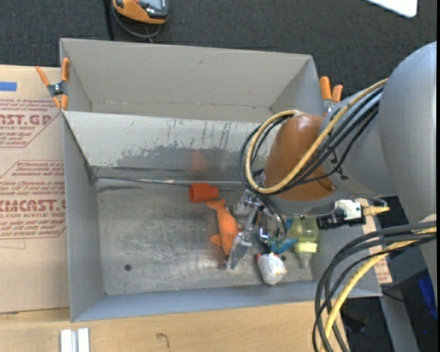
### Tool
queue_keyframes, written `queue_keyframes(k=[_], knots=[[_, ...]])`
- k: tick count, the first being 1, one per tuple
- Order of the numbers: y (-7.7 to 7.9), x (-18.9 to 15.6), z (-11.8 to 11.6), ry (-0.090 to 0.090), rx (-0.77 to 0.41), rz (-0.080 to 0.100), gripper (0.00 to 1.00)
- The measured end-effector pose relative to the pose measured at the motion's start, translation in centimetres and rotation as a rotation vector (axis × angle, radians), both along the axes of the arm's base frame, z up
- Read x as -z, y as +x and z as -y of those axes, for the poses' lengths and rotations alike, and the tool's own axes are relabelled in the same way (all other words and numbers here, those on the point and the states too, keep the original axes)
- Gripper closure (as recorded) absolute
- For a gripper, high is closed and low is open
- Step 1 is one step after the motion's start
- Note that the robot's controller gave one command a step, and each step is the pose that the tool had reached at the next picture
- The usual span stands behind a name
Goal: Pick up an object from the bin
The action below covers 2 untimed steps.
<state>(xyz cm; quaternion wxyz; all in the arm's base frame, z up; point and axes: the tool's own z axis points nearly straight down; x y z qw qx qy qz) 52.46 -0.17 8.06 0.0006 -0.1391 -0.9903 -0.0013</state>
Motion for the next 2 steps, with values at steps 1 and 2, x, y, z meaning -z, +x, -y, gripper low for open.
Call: queue_keyframes(k=[1, 2], knots=[[-4.26, -0.20, -2.84, -0.003, 0.095, -0.002, 1.00], [-4.26, -0.20, -2.84, -0.003, 0.095, -0.002, 1.00]])
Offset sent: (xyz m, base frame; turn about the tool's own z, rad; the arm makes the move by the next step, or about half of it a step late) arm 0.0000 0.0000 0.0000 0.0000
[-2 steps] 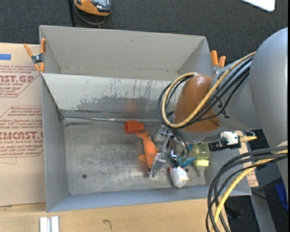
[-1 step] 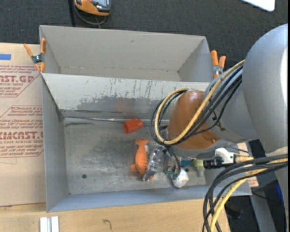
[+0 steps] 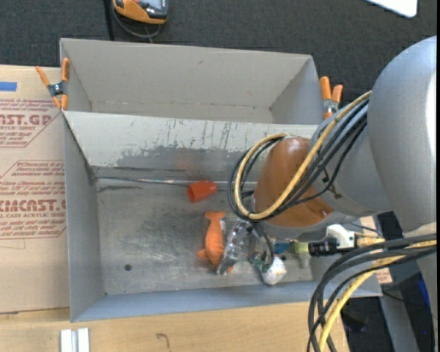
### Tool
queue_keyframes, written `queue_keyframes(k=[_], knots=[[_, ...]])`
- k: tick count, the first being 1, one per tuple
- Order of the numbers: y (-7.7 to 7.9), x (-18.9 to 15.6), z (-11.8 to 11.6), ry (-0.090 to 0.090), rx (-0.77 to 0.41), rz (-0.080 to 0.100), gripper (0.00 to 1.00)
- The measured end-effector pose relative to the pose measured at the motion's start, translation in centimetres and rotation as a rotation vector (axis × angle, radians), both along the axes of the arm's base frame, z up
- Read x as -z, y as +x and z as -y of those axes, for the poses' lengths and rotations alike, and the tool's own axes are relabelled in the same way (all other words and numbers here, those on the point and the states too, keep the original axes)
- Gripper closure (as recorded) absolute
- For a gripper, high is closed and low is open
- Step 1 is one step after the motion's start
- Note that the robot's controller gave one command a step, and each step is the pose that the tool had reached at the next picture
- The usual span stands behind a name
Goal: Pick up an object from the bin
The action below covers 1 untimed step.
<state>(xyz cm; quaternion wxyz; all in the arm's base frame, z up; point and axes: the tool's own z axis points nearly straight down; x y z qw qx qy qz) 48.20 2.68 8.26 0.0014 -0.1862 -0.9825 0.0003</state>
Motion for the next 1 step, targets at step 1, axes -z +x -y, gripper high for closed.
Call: queue_keyframes(k=[1], knots=[[0.54, -4.25, 0.49, 0.000, 0.077, -0.003, 1.00]])
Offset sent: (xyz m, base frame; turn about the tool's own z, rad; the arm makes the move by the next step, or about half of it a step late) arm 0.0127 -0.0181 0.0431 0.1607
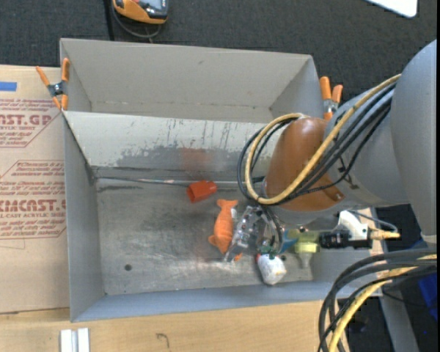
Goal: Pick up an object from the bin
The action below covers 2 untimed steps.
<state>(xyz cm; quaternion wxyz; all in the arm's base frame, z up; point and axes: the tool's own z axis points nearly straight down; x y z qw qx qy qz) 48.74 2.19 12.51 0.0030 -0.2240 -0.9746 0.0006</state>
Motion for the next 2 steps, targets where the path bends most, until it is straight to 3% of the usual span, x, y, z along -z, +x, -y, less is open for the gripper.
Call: queue_keyframes(k=[1, 2], knots=[[0.39, -3.82, 0.24, 0.000, 0.030, 0.009, 1.00], [0.33, -3.25, 0.47, -0.001, 0.038, 0.007, 1.00]])
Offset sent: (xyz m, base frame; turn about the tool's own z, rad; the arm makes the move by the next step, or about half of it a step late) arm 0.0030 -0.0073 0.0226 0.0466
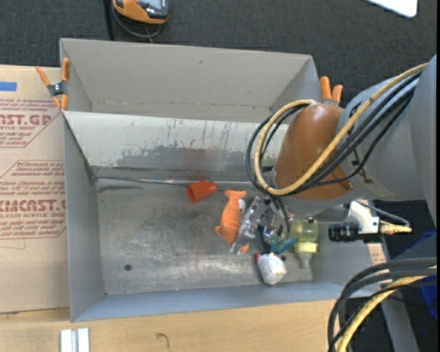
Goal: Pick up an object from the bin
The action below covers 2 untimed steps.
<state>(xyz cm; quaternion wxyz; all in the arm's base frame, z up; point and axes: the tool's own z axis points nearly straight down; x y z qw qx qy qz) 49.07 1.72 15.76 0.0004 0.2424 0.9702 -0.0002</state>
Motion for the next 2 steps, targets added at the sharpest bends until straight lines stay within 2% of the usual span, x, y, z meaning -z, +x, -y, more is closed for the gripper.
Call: queue_keyframes(k=[1, 2], knots=[[-0.1, -2.5, -0.3, 0.001, 0.007, -0.003, 1.00], [0.1, -4.6, -0.1, 0.001, 0.005, 0.002, 1.00]])
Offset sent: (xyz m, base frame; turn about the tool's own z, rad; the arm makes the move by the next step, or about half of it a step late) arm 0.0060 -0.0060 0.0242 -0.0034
